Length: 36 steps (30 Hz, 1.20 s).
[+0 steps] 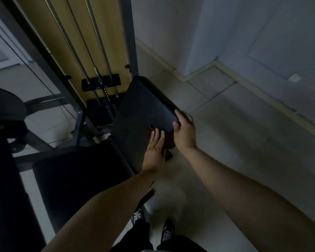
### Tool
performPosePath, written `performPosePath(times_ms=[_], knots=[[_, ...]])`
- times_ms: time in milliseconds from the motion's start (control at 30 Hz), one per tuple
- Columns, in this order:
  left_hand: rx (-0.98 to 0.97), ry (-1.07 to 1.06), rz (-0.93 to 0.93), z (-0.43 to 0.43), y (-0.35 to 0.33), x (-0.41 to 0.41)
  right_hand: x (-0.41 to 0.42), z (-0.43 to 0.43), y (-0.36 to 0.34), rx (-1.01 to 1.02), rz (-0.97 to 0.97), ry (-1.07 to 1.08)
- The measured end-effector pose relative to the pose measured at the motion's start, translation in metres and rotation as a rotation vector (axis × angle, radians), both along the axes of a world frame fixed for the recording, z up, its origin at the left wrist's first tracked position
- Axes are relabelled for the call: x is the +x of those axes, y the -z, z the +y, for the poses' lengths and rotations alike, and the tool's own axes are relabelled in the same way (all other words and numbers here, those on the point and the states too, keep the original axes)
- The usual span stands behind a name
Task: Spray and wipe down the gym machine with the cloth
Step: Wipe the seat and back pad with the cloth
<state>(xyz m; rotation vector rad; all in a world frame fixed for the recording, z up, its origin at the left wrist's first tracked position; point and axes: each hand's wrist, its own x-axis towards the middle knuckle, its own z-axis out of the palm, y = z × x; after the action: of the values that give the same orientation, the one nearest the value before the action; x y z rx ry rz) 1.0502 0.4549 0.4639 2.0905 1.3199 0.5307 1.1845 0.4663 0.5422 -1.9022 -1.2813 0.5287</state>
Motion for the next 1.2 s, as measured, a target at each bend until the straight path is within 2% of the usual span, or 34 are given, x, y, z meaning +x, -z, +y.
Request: performPosePath(times_ms=[133,200,267,367,500,600,667,800,1000,1067,1200], knots=[[-0.079,-0.076,0.033,-0.009,-0.002,-0.015,0.002,-0.022,0.007,-0.036,0.054,0.019],[-0.123,-0.179,-0.032,-0.013,-0.011,-0.019,0.004,-0.032,0.007,-0.062,0.071,0.049],[-0.171,-0.301,-0.164,-0.016,-0.024,-0.017,0.0,-0.039,0.006,-0.081,0.106,0.072],[-0.261,-0.417,-0.394,-0.016,-0.048,-0.004,-0.016,-0.048,0.003,-0.105,0.212,-0.016],[-0.48,-0.477,-0.811,-0.008,-0.077,0.008,-0.03,-0.048,-0.006,-0.112,0.354,-0.103],[-0.62,-0.436,-0.932,0.0,-0.078,0.005,-0.031,-0.036,-0.017,-0.029,0.358,-0.094],[-0.65,-0.367,-0.938,0.004,-0.077,0.002,-0.03,-0.03,-0.022,-0.029,0.293,-0.09],[-0.629,-0.269,-0.822,0.015,-0.08,-0.01,-0.016,-0.025,-0.024,-0.067,0.167,-0.065],[-0.539,-0.361,-0.564,0.032,-0.039,-0.02,-0.007,0.001,-0.042,0.204,-0.043,-0.044],[-0.533,-0.366,-0.534,0.028,-0.025,-0.014,-0.01,0.012,-0.035,0.203,-0.187,-0.11],[-0.469,-0.351,-0.443,0.026,-0.01,-0.014,-0.019,0.006,0.009,0.01,-0.514,-0.404]])
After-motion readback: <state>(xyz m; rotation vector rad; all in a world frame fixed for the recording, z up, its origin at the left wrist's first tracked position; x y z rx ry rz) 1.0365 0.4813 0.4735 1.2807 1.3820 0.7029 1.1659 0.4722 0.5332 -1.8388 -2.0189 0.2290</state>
